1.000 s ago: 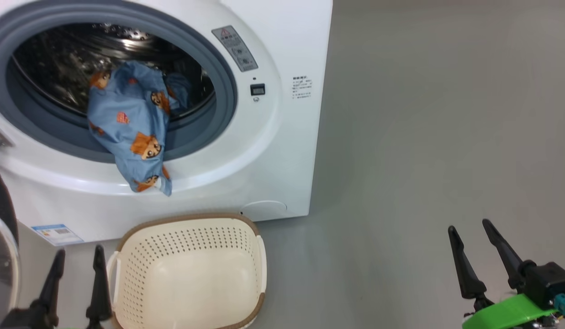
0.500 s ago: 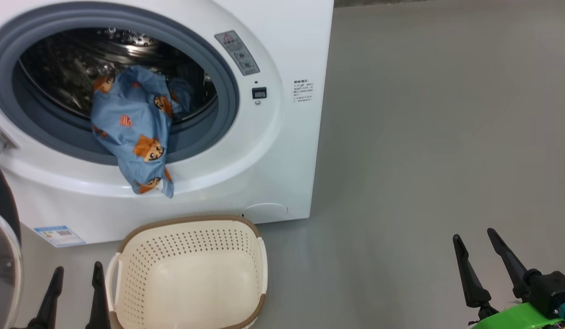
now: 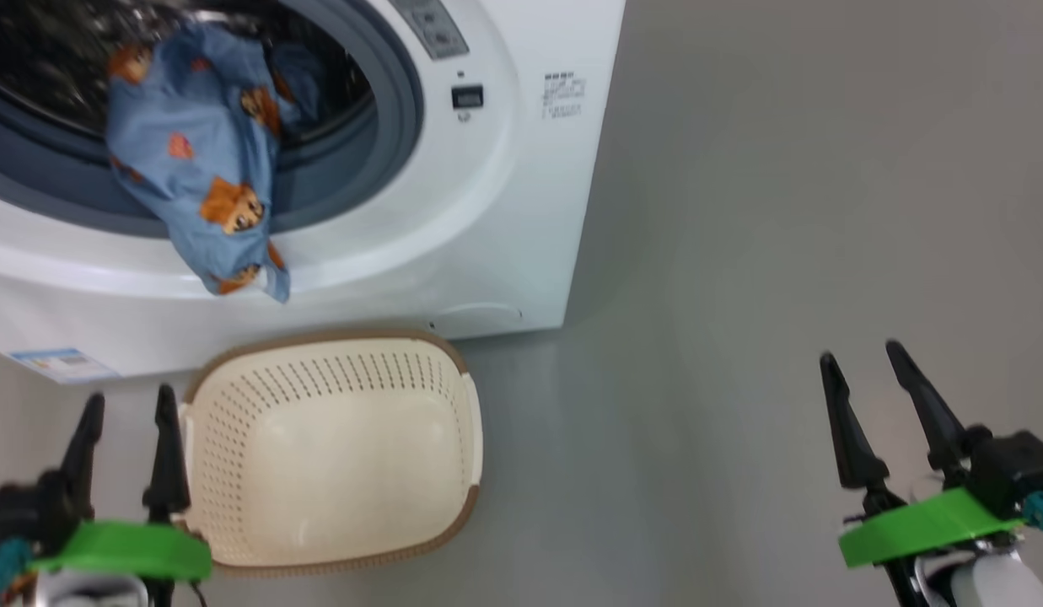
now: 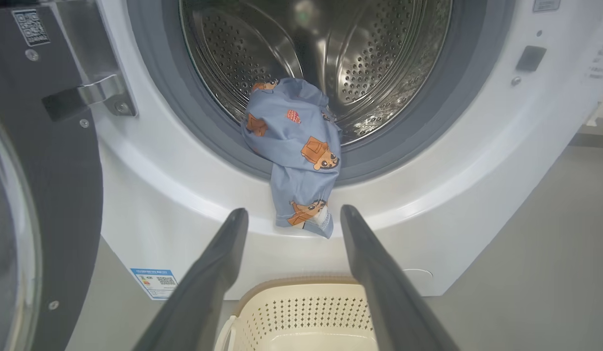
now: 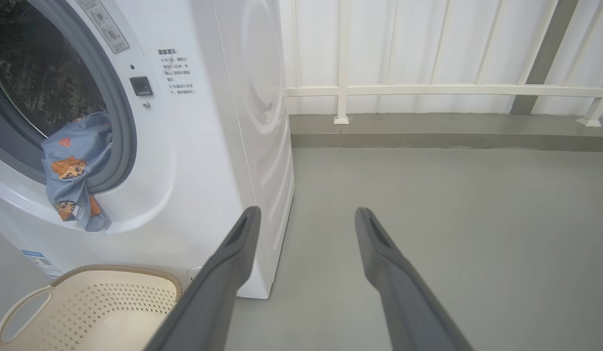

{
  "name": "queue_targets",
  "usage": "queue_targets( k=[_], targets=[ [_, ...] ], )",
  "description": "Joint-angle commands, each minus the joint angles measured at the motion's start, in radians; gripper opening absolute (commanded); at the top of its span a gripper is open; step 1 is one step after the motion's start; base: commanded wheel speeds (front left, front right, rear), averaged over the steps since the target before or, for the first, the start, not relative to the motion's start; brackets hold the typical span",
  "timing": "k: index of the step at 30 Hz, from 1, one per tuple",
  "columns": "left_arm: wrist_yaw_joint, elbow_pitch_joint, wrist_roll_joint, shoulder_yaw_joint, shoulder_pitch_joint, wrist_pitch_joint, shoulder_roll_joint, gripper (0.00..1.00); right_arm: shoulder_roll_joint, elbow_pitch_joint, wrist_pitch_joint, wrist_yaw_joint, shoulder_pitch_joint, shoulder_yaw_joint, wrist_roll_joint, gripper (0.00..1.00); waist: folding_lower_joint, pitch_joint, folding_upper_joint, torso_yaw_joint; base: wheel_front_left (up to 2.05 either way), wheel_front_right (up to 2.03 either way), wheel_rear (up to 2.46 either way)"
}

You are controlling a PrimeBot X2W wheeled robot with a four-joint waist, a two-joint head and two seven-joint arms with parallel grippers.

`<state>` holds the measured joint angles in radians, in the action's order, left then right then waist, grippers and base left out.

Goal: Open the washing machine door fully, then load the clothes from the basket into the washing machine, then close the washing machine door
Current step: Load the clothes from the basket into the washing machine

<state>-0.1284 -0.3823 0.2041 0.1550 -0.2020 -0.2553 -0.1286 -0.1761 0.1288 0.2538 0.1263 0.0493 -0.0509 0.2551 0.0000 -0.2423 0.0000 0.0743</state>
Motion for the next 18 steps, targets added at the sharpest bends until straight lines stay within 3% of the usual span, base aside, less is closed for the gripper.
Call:
queue_targets(
  k=[1, 18],
  targets=[
    [-0.002, -0.010, 0.000, 0.022, -0.060, -0.006, -0.035, 1.00, -0.004, -0.025, 0.008, 0.004, 0.039, -0.022, -0.001, 1.00, 0.0000, -0.088, 0.0000, 0.018, 0.00, 0.00, 0.00],
    [-0.002, -0.362, 0.096, -0.058, -0.483, -0.006, -0.162, 1.00, 0.047, -0.028, 0.008, 0.004, 0.199, -0.079, -0.007, 1.00, 0.0000, -0.307, 0.0000, 0.088, 0.00, 0.00, 0.00]
  ],
)
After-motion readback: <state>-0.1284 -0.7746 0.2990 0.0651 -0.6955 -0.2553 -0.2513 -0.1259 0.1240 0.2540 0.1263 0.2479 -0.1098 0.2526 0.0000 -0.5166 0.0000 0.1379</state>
